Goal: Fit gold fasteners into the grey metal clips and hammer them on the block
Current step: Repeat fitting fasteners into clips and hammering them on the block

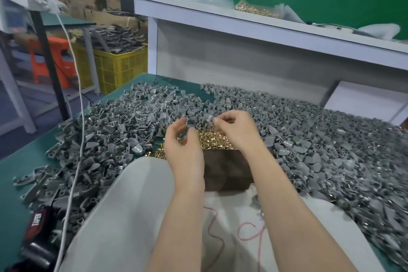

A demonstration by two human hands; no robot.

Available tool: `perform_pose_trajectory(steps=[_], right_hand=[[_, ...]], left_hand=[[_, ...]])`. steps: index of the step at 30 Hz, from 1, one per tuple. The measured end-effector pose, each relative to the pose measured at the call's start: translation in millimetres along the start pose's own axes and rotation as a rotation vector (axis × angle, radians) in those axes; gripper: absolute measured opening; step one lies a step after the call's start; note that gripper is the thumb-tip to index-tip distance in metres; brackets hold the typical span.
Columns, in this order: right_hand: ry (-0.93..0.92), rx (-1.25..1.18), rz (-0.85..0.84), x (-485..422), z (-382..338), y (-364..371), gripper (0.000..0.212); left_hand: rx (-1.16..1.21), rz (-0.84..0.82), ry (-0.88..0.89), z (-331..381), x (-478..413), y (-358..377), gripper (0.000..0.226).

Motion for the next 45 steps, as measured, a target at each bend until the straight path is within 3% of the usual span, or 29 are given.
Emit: perform_pose_trajectory(steps=[4, 9, 12, 15, 19, 27, 30, 35, 38, 42, 45], right_hand=[[-0.081, 0.089, -0.029, 28.8, -3.2, -20.6, 0.015], [-0.126, 0.089, -0.09, 43.8, -5.9, -42.1, 0.015], [-0.019, 0.273, 0.019, 24.4, 5.2, -38.8, 0.007], [0.162, 0.537, -0.093, -3.0, 23.1, -9.4, 0.023], [0.32, 0.697, -0.2, -26.7, 35.6, 27.7, 0.032], [0.353, 0.851, -0.327, -43.6, 39.3, 43.5, 0.022], [0.305, 0.767, -0.255, -43.8, 41.1, 38.4, 0.011], [0.168, 0.116, -0.05, -25.9, 29.9, 4.0, 0.015], [0.124, -0.107, -0.026, 1.8, 23.0, -21.0, 0.008], [0.0, -0.064, 0.003, 40.7, 19.8, -38.0, 0.01], [-0.058, 0.078, 0.091, 59.1, 20.9, -40.6, 0.005]], left_hand=[[-0.319, -0.295, 0.166, -1.1, 5.8, 10.6, 0.012], [-0.453, -0.246, 0.252, -0.5, 8.7, 11.3, 0.001], [-0.286, -0.128, 0.153, 0.6, 5.2, 5.4, 0.003], [-0.061, -0.049, 0.017, 1.0, 1.7, -0.3, 0.003], [0.121, 0.035, -0.057, 0.5, -0.7, -3.2, 0.01], [0.217, 0.032, -0.094, -0.4, 1.7, 1.6, 0.013], [0.156, 0.005, -0.088, -0.9, 1.4, 0.9, 0.01], [-0.2, -0.139, 0.04, -3.3, 3.4, 4.8, 0.007], [-0.3, -0.201, 0.067, -3.4, 8.4, 9.6, 0.004], [-0.093, -0.331, -0.144, -2.6, 17.7, 18.7, 0.008], [-0.087, -0.431, -0.161, -0.8, 25.1, 25.3, 0.008]])
Point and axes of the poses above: each hand's wrist, its own x-axis away from the middle knuckle, its own y-axis out of the palm, z = x × y, the point moved 2 cm from there along -x, towards the middle knuckle, and after that the axes turned 4 degrees about -x, right-handed, at the moved point
